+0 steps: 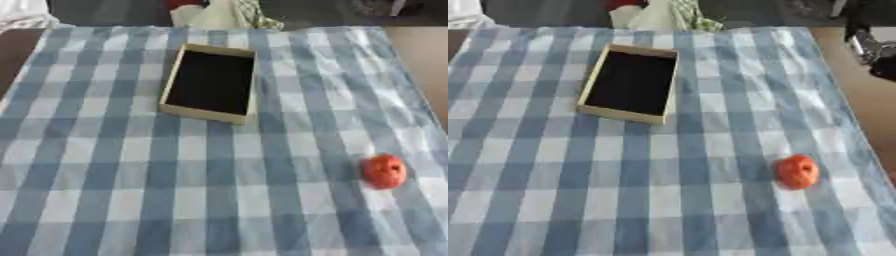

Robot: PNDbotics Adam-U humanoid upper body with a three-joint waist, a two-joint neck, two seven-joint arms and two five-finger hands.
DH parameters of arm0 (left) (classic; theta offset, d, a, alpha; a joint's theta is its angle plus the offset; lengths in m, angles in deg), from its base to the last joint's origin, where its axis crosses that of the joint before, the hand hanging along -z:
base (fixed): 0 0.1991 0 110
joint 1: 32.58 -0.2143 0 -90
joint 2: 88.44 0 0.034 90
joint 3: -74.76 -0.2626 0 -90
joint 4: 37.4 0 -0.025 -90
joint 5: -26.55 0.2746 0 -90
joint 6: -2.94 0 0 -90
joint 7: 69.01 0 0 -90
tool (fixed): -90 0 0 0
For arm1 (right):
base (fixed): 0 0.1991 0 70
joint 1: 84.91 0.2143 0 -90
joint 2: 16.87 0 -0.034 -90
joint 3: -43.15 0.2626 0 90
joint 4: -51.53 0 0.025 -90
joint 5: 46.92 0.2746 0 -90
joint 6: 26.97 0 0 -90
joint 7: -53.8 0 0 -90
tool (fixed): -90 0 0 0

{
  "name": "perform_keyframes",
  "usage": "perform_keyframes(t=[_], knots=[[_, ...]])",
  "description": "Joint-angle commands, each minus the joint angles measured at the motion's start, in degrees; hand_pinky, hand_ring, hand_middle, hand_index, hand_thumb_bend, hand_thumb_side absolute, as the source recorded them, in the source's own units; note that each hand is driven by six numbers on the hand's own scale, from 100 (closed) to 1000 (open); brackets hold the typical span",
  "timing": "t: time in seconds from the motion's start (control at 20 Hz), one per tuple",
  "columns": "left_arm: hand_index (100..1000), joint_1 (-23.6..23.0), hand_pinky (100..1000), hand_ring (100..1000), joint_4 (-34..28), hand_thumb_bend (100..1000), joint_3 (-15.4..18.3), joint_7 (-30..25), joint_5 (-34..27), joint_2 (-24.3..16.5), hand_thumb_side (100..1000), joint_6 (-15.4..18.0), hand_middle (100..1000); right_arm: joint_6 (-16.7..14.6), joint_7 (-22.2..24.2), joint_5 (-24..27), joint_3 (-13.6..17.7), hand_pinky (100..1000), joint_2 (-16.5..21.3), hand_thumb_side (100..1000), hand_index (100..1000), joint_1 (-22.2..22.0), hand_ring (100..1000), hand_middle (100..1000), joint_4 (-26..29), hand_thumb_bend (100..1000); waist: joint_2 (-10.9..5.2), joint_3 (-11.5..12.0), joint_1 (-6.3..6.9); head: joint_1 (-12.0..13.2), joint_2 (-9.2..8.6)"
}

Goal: Pick up objects on the table and place them in the box.

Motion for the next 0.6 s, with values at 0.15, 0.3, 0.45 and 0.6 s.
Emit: perform_keyframes(t=[0.15,0.3,0.45,0.6], knots=[[816,0.15,749,757,-0.81,554,0.17,-0.34,0.25,-1.69,657,0.02,687,-0.64,4.49,1.2,0.02,757,3.79,808,832,0.06,789,707,0.86,100,-1.26,-0.14,-0.14,-0.24,0.42],[816,0.09,749,757,-0.81,554,0.15,-0.41,0.27,-1.81,658,0.0,687,-0.92,6.17,2.64,-0.79,763,4.85,813,832,-0.28,794,717,0.86,100,-1.36,-0.12,-0.12,-0.24,0.43],[816,0.03,749,757,-0.81,554,0.06,-0.52,0.24,-1.91,658,-0.03,687,-1.14,8.02,3.29,-1.99,768,5.72,791,836,-0.57,800,726,0.86,100,-1.46,-0.15,-0.16,-0.38,0.45],[816,0.01,749,757,-0.81,554,-0.03,-0.67,0.21,-1.99,658,-0.06,687,-1.35,9.95,3.77,-3.17,773,6.17,841,842,-0.94,805,736,0.86,100,-1.53,-0.23,-0.21,-0.43,0.49]])
